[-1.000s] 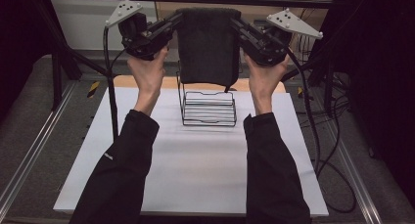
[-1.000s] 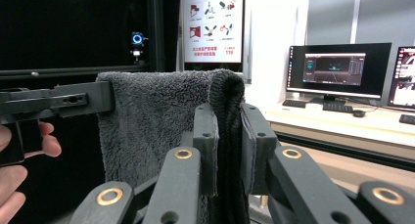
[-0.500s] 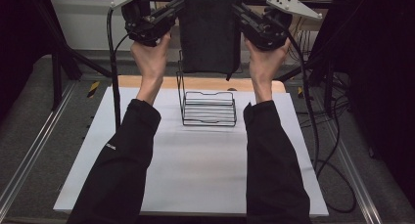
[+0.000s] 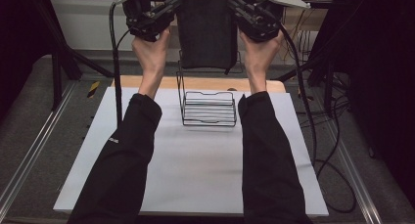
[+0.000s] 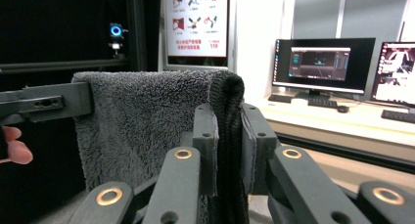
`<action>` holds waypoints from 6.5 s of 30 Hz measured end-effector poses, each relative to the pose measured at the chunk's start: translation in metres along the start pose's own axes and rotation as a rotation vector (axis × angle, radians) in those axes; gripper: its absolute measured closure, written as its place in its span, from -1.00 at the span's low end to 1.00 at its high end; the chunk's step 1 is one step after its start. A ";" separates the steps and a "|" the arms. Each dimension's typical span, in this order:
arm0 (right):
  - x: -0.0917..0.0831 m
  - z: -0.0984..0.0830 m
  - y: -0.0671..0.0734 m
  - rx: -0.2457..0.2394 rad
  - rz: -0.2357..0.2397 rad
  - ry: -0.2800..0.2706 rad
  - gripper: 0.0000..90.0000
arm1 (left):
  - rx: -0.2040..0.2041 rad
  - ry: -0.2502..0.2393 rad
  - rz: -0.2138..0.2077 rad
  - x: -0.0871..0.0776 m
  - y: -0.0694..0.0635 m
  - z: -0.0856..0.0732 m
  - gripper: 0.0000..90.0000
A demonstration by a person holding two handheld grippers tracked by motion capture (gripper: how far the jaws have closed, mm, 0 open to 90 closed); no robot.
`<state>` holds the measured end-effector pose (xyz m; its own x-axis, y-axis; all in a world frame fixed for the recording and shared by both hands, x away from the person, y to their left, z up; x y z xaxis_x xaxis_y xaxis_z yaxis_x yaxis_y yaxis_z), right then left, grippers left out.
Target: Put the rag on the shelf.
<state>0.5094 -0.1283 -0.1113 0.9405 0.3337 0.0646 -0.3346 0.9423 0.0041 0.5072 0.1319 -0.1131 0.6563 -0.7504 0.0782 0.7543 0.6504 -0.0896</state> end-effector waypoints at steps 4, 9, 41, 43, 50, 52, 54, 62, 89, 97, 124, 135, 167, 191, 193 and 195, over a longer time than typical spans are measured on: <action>0.005 -0.006 0.000 -0.006 -0.004 0.018 0.77 | 0.004 0.026 0.011 0.003 0.005 -0.005 0.82; 0.007 -0.013 -0.002 -0.020 -0.006 0.034 0.77 | 0.006 0.038 0.006 0.005 0.007 -0.011 0.82; -0.008 -0.070 -0.014 -0.018 0.016 0.113 0.77 | 0.020 0.160 -0.080 0.000 0.007 -0.062 0.82; -0.009 -0.073 -0.014 -0.015 0.019 0.115 0.77 | 0.023 0.167 -0.085 -0.002 0.007 -0.064 0.82; -0.015 -0.079 -0.015 -0.024 0.035 0.114 0.77 | 0.022 0.169 -0.102 -0.007 0.004 -0.070 0.82; -0.017 -0.081 -0.014 -0.029 0.040 0.115 0.77 | 0.027 0.174 -0.105 -0.009 0.003 -0.072 0.82; -0.019 -0.082 -0.014 -0.040 0.041 0.118 0.76 | 0.031 0.178 -0.103 -0.010 0.002 -0.074 0.82; -0.025 -0.087 -0.014 -0.045 0.054 0.113 0.76 | 0.042 0.171 -0.111 -0.014 -0.003 -0.076 0.82; -0.041 -0.104 -0.007 -0.089 0.058 0.092 0.76 | 0.058 0.175 -0.126 -0.031 -0.016 -0.096 0.82; -0.048 -0.107 -0.004 -0.104 0.070 0.092 0.75 | 0.041 0.181 -0.139 -0.036 -0.018 -0.102 0.81; -0.072 -0.121 -0.006 -0.160 0.087 0.326 0.34 | 0.022 0.325 -0.128 -0.048 -0.033 -0.128 0.63; -0.082 -0.130 -0.004 -0.162 0.069 0.393 0.11 | 0.020 0.405 -0.120 -0.052 -0.040 -0.145 0.40; -0.074 -0.214 -0.030 -0.025 0.070 0.459 -0.88 | -0.037 0.581 -0.072 -0.044 -0.016 -0.215 -0.38; -0.130 -0.234 -0.034 -0.041 0.173 0.509 -0.99 | -0.087 0.644 -0.088 -0.148 0.000 -0.251 -0.77; -0.134 -0.241 -0.036 -0.041 0.175 0.526 -0.99 | -0.087 0.646 -0.081 -0.157 0.001 -0.257 -0.77; -0.138 -0.248 -0.038 -0.040 0.176 0.537 -0.99 | -0.092 0.650 -0.080 -0.167 0.002 -0.262 -0.77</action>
<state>0.4072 -0.2043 -0.3675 0.7724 0.4424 -0.4556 -0.4969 0.8678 0.0003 0.3949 0.2273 -0.3863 0.4330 -0.7333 -0.5241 0.7771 0.5984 -0.1952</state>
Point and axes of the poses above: each handheld gripper's, and its own axes: x roughly forward along the jaws, z roughly out of its top, y roughly to its left, the point moved 1 cm from there along x, roughly forward along the jaws, and after that the axes turned 13 degrees about -z, right-handed, at the moved point
